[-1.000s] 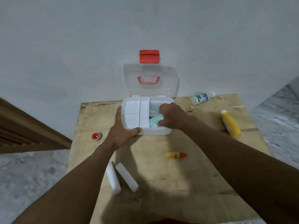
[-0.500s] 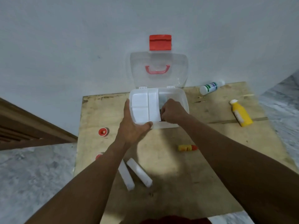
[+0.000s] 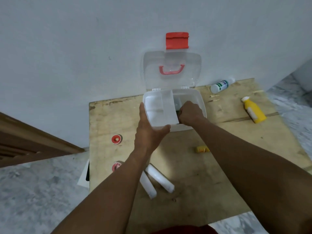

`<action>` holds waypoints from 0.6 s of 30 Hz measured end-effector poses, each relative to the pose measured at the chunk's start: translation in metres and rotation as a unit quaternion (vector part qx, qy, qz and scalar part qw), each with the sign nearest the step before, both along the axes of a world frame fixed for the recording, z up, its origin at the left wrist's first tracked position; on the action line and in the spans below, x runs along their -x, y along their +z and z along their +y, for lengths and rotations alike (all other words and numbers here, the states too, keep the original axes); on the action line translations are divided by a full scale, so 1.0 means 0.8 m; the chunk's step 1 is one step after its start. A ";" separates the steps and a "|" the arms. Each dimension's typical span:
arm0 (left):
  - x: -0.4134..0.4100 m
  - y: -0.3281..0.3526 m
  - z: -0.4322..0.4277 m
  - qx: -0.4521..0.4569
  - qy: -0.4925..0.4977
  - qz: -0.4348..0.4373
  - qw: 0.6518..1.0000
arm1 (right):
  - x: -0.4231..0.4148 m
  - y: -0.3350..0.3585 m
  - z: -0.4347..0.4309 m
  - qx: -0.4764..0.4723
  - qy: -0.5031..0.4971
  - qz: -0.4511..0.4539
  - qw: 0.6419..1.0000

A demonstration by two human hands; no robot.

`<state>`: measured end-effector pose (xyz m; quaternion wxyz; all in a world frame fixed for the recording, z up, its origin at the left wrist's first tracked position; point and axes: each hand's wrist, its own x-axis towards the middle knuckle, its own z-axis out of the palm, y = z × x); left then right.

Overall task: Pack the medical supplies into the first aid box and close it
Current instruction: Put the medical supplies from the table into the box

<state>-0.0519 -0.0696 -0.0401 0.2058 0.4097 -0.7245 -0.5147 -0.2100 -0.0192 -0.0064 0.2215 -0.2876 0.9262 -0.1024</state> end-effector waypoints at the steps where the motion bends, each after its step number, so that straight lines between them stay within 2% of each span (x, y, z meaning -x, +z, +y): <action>1: 0.000 0.000 0.001 0.001 0.001 -0.004 1.000 | 0.001 0.000 0.000 -0.001 0.004 -0.002 1.000; 8: -0.001 0.002 0.009 -0.003 0.007 -0.001 1.000 | 0.001 0.000 0.006 0.024 0.052 -0.004 0.998; 14: -0.005 0.007 0.002 0.020 -0.032 0.019 0.999 | 0.010 0.010 0.013 0.049 0.100 0.000 0.994; 18: -0.006 0.016 0.001 0.027 -0.038 0.009 0.999 | 0.029 0.028 0.017 0.085 0.093 0.038 0.991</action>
